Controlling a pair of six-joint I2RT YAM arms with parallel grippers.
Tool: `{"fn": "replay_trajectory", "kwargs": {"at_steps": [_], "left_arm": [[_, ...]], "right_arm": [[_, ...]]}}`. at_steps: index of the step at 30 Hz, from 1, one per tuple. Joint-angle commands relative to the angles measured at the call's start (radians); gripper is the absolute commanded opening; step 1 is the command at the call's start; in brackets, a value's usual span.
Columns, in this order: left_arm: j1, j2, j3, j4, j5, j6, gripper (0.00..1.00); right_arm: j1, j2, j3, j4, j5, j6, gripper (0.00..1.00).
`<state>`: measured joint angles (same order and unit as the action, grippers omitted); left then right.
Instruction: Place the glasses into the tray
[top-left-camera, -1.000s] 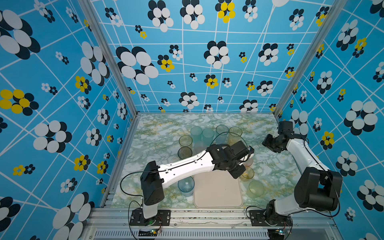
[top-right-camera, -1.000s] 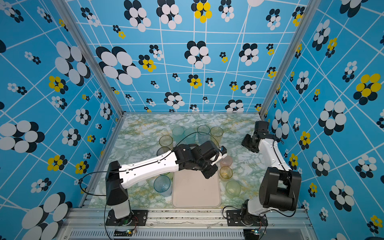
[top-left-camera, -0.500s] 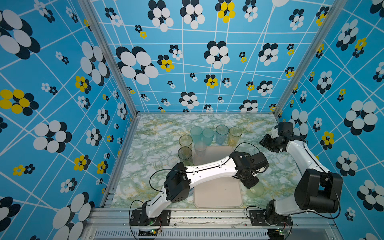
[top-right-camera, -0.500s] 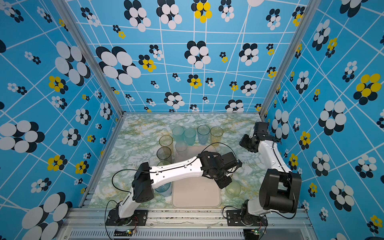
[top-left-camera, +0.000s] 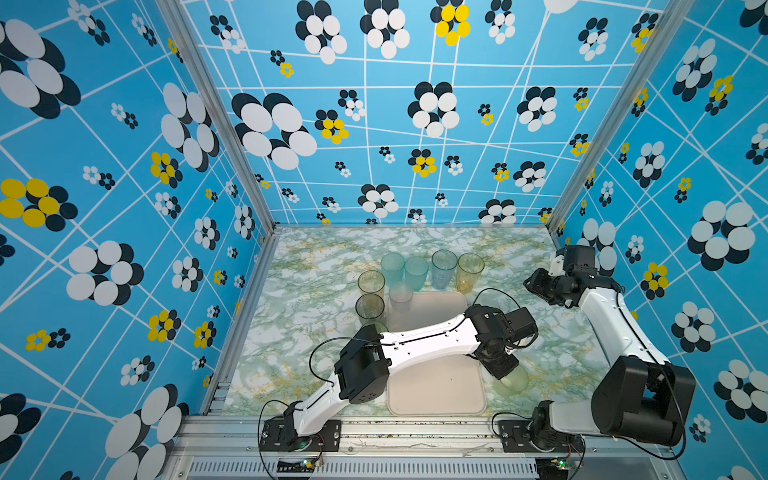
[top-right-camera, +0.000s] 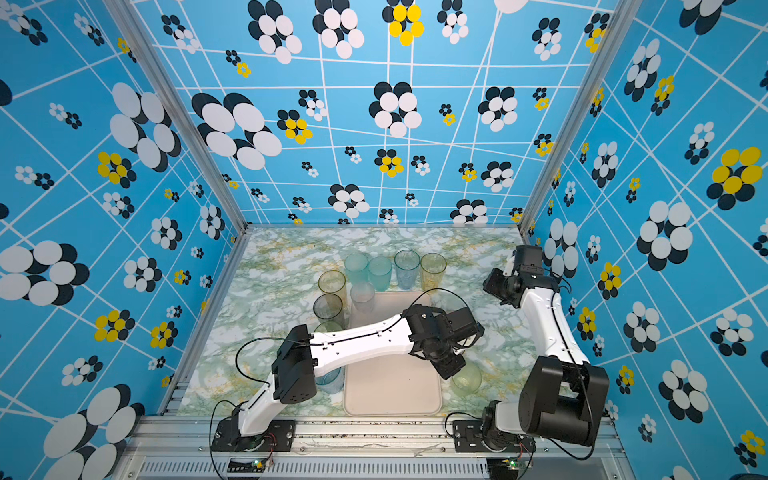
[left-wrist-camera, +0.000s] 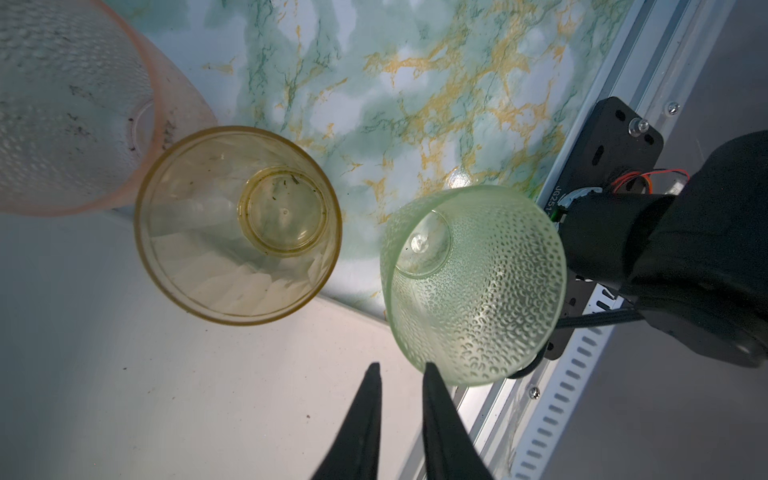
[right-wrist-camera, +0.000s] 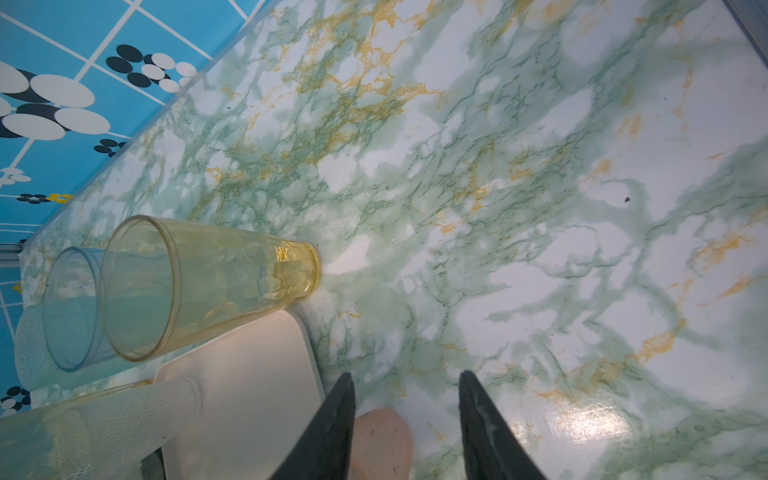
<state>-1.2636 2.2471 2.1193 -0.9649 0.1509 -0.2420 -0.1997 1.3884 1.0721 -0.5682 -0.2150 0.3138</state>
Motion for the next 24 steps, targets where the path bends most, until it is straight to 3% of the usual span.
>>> {"fn": "replay_trajectory", "kwargs": {"at_steps": [1, 24], "left_arm": [[-0.002, 0.035, 0.058, 0.002, 0.016, -0.012, 0.21], [-0.007, 0.145, 0.2, -0.107, -0.047, 0.004, 0.22]], "right_arm": [[-0.007, -0.024, -0.02, -0.02, 0.013, -0.021, 0.44], [-0.007, -0.048, -0.039, -0.004, -0.015, -0.036, 0.44]]}}
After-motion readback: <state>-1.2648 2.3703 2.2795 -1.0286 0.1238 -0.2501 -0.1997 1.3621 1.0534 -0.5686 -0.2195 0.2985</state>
